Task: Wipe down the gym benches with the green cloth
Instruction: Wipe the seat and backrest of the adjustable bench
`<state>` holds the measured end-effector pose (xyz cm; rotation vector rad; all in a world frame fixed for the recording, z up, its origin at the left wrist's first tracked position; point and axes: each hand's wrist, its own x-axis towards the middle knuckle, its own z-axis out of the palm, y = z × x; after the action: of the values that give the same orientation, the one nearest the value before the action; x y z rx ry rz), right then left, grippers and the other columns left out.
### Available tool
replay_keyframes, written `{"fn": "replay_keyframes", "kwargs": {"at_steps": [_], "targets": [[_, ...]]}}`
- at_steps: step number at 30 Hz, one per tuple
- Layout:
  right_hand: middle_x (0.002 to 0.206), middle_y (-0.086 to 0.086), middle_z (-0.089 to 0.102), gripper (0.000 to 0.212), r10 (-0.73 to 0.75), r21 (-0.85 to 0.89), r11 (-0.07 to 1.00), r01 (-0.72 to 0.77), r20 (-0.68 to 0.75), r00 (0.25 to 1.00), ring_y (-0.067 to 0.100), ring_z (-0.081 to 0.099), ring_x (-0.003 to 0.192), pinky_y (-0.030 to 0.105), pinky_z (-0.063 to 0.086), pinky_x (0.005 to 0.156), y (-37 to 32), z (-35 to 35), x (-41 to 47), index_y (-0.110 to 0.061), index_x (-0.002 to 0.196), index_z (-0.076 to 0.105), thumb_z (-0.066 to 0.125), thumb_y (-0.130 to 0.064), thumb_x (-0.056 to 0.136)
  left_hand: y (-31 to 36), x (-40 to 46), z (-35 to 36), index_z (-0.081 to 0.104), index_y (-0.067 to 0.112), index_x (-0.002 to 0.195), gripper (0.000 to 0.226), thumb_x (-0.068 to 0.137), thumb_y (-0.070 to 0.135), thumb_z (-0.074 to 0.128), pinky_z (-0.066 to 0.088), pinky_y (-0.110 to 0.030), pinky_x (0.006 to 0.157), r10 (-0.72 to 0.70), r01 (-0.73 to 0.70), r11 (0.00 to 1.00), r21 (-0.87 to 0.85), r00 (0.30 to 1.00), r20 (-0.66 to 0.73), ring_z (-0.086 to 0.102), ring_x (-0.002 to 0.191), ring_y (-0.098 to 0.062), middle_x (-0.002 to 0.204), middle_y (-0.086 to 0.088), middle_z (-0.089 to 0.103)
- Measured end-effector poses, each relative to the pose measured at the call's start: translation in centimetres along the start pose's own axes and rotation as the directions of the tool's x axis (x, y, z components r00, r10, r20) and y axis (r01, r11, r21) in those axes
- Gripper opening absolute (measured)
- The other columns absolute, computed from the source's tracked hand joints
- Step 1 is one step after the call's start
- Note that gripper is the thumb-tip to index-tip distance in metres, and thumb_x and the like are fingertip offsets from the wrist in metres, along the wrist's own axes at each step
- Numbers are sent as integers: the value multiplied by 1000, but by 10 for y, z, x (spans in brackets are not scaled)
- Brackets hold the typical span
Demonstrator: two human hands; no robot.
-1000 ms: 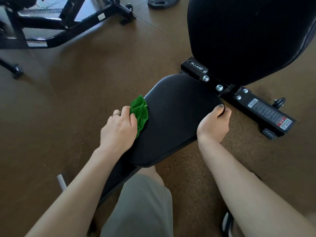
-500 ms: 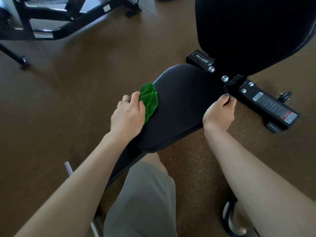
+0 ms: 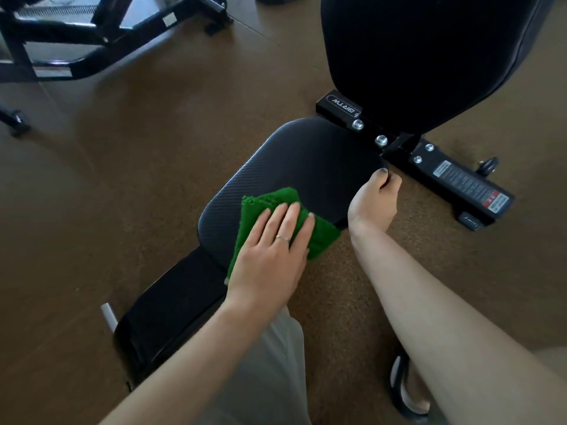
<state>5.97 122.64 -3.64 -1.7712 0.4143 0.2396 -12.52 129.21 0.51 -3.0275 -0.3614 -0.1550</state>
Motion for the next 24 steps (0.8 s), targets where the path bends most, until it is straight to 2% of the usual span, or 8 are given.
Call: {"fn": "replay_keyframes", "kwargs": {"at_steps": [3,7,9,11,14,18,21,24], "targets": [[98,-10,57,37,25,31,999,-29,105,994,12,56,91,31,38,75,-5,-10,1,-26,138,49,32,-43,110,11,30,2,36,9,158,52,109,25,44,28,-51,124,58,-59,998,28,998,33,37,149,-36,162,-22,35],[148,-7,49,55,159,113,972,-206,326,932,17,44,136,36,31,110,-10,-22,16,-30,156,40,36,-53,106,-4,3,1,33,11,160,64,102,14,60,29,-50,124,141,-142,988,59,990,24,33,152,-32,166,-19,29],[162,-3,41,64,227,106,950,-292,405,886,23,37,149,44,27,124,-12,-27,23,-29,160,37,37,-60,104,-21,-16,-3,29,12,161,71,100,10,64,29,-50,124,206,-209,975,72,978,43,30,153,-31,167,-18,25],[160,3,46,68,297,104,919,-380,452,841,28,42,146,51,31,123,-12,-32,25,-24,159,38,36,-63,104,-28,-18,-6,27,11,162,74,99,7,65,29,-51,124,234,-239,967,92,970,62,30,153,-33,167,-19,25],[140,6,63,56,341,203,846,-493,503,794,29,60,126,49,48,110,-9,-39,24,-28,144,56,32,-61,106,-9,15,-2,27,5,160,70,98,1,60,29,-53,123,242,-244,964,104,970,31,33,151,-39,164,-25,30],[130,12,68,53,366,392,688,-610,539,759,33,63,121,51,48,106,-6,-50,33,-31,135,64,29,-58,107,34,87,13,22,5,162,71,101,13,58,22,-51,126,295,-295,955,34,956,1,25,154,-37,165,-24,25],[135,15,67,60,335,417,663,-622,577,745,34,60,126,52,44,110,2,-54,39,-25,135,64,23,-59,106,59,131,20,16,6,163,67,106,22,48,11,-48,129,292,-293,956,15,955,47,13,157,-35,169,-22,14],[138,16,65,65,321,434,641,-634,598,734,36,60,129,55,42,112,9,-58,41,-22,144,56,21,-62,105,71,162,19,27,12,161,54,110,29,33,6,-46,129,281,-280,960,-22,954,100,7,158,-31,170,-15,15]]}}
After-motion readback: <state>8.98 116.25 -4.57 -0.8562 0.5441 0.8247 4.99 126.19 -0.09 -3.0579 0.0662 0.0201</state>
